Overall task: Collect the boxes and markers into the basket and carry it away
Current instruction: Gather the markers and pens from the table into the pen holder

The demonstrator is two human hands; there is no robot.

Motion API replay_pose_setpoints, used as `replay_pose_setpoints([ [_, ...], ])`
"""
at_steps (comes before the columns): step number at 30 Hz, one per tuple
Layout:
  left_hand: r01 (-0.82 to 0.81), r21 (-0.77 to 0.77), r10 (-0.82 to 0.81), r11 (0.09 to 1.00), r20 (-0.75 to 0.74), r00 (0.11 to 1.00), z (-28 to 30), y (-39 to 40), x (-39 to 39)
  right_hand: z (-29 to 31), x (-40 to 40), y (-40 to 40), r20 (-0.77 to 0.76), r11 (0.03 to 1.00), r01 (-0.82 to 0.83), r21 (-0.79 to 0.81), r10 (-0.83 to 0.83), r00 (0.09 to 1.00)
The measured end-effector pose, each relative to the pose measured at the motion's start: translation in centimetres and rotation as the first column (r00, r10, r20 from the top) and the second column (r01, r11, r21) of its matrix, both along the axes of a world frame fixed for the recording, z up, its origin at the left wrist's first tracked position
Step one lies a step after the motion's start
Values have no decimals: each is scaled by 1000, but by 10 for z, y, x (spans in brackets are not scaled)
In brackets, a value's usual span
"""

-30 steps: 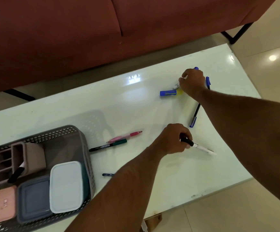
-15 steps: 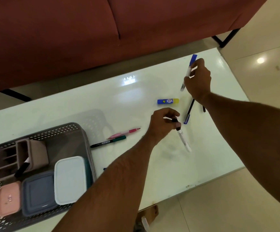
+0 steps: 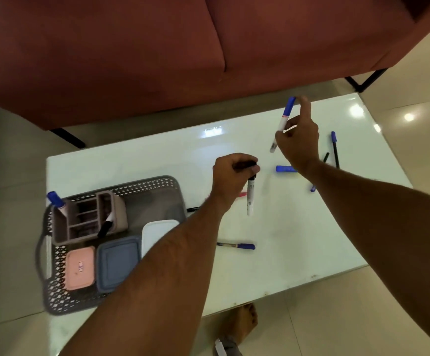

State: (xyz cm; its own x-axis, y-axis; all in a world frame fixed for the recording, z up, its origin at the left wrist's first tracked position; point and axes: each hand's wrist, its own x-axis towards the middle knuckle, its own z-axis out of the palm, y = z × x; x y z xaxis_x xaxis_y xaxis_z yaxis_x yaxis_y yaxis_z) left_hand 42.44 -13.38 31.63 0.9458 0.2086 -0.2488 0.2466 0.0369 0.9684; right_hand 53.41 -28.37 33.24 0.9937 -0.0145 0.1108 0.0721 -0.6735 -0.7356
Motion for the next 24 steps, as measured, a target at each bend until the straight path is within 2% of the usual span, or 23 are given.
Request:
replay_pose_setpoints([
  [5, -111, 38, 107, 993, 76, 991, 28, 67, -14, 18, -35, 70, 108, 984, -171, 59, 164, 981],
  [11, -216, 69, 205, 974, 136, 969, 62, 162, -40, 43, -76, 160, 141, 951, -284, 120, 267, 953],
  [19, -351, 100, 332, 931, 167, 928, 81, 287, -94, 61, -138, 270, 139, 878, -421, 228, 399, 906],
  [24, -442, 119, 421, 889, 165, 892, 79, 332, -127, 57, -170, 314, 93, 851, -478, 218, 470, 878],
])
